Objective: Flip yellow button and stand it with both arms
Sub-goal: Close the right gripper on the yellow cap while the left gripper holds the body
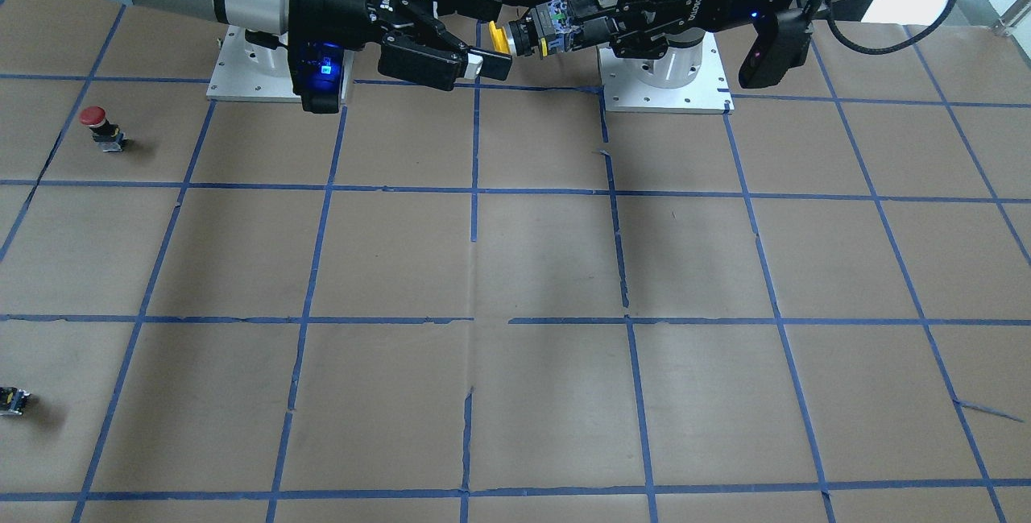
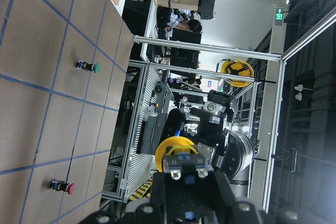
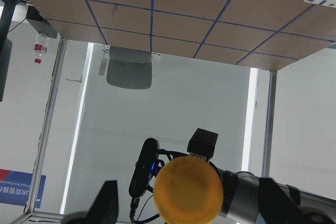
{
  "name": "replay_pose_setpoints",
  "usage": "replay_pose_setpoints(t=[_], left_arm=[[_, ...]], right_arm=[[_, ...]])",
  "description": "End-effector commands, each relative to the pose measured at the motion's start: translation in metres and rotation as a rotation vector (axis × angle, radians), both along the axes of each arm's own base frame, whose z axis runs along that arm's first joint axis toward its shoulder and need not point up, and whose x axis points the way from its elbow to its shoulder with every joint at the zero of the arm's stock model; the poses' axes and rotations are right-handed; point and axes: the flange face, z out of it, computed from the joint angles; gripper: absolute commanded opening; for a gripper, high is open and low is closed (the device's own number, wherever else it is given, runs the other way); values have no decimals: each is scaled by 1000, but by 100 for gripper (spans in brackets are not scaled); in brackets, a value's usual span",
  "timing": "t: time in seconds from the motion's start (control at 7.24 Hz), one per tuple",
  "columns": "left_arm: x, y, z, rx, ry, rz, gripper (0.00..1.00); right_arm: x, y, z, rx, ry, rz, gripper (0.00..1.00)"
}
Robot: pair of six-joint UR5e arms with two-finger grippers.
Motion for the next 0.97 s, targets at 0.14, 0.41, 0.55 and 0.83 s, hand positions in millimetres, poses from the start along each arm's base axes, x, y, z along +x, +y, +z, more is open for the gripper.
replay_pose_setpoints(t=[0.14,0.41,0.55,0.83], left_arm=[[0,0,0,1,2,1,29],[0,0,0,-1,1,1,29],[0,0,0,1,2,1,29],[0,1,1,1,2,1,30]], right_arm=[[1,-1,-1,8,-12,-1,69],[1,-1,0,30,-10,-8,29],[1,-1,0,31,-11,-8,15],[1,-1,3,30,-31,-11,8]])
